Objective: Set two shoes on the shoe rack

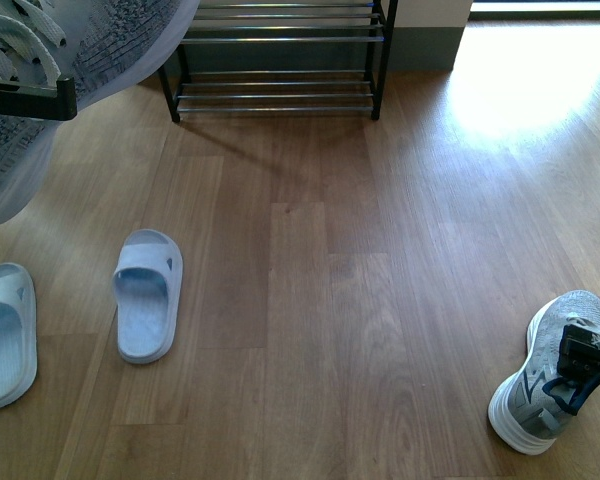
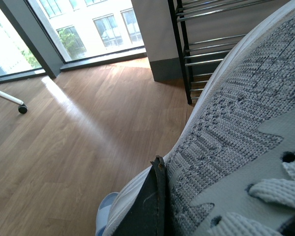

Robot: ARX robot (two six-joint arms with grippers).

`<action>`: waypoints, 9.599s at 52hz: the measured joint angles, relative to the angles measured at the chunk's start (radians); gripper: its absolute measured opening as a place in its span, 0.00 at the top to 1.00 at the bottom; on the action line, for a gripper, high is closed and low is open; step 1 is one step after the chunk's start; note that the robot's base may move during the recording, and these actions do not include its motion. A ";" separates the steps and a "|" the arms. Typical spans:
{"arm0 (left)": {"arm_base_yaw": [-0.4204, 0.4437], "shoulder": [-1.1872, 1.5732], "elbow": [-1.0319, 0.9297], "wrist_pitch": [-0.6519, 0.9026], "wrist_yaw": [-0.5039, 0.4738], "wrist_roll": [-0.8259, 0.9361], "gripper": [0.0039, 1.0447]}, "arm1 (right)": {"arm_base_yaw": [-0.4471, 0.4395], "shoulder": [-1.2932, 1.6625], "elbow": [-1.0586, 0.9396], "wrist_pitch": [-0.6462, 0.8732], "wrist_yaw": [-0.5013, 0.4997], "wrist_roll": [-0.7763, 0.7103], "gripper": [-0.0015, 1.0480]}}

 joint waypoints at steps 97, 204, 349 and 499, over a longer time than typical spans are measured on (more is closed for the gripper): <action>0.000 0.000 0.000 0.000 0.000 0.000 0.98 | 0.039 0.052 0.008 0.082 0.016 0.011 0.98; 0.005 0.000 -0.001 0.000 -0.015 0.000 0.98 | 0.275 -2.026 -0.856 -0.120 -0.309 -0.274 0.99; 0.012 0.000 -0.003 0.003 -0.042 0.001 0.98 | 0.274 -2.026 -0.858 -0.120 -0.304 -0.274 0.99; -0.002 0.000 -0.004 0.004 0.001 0.003 0.98 | 0.683 -1.242 -0.169 -0.185 -0.023 0.393 0.99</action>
